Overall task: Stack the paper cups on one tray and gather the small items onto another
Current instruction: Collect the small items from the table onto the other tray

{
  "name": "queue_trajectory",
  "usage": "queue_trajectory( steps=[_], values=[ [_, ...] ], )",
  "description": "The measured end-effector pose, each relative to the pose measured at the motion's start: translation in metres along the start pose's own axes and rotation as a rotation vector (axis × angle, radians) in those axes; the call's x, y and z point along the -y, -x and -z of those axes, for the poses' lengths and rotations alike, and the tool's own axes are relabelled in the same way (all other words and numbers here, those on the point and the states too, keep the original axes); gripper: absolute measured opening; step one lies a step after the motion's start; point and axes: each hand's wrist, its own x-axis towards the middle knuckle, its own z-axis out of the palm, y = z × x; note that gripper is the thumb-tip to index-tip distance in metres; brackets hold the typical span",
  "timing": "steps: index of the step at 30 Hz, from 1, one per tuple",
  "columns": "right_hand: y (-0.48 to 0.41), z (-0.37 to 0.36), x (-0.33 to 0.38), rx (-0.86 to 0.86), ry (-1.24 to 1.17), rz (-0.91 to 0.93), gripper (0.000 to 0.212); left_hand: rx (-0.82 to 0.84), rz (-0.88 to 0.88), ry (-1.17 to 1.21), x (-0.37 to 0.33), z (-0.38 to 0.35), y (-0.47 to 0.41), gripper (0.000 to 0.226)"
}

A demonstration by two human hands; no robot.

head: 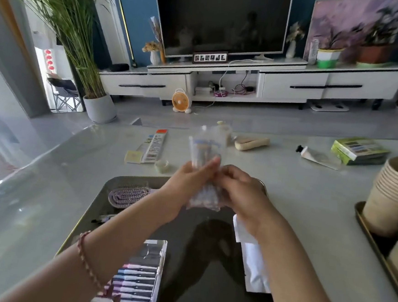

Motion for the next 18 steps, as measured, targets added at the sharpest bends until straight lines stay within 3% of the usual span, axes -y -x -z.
queue_trajectory(
  steps=[3,7,13,14,16,18],
  values=[
    [-0.002,0.021,0.005,-0.075,0.368,0.06,0.025,-0.074,0.066,-0.006,0.013,-0.008,0.0,0.025],
    [-0.002,0.055,0.001,-0.356,0.707,0.126,0.027,-0.117,0.237,-0.068,0.035,-0.007,0.001,0.024],
    [-0.003,0.06,-0.002,-0.296,0.607,0.125,0.013,0.004,0.232,-0.091,0.039,-0.026,-0.001,0.028],
    [-0.003,0.057,-0.001,-0.294,0.614,0.139,0.012,-0.017,0.223,-0.169,0.04,-0.029,-0.004,0.034],
    [-0.004,0.05,-0.001,-0.278,0.621,0.165,0.013,-0.123,0.193,-0.54,0.04,-0.026,-0.01,0.045],
    [-0.006,0.044,-0.004,-0.242,0.645,0.164,0.017,-0.221,0.119,-0.81,0.035,-0.019,-0.013,0.038]
  ],
)
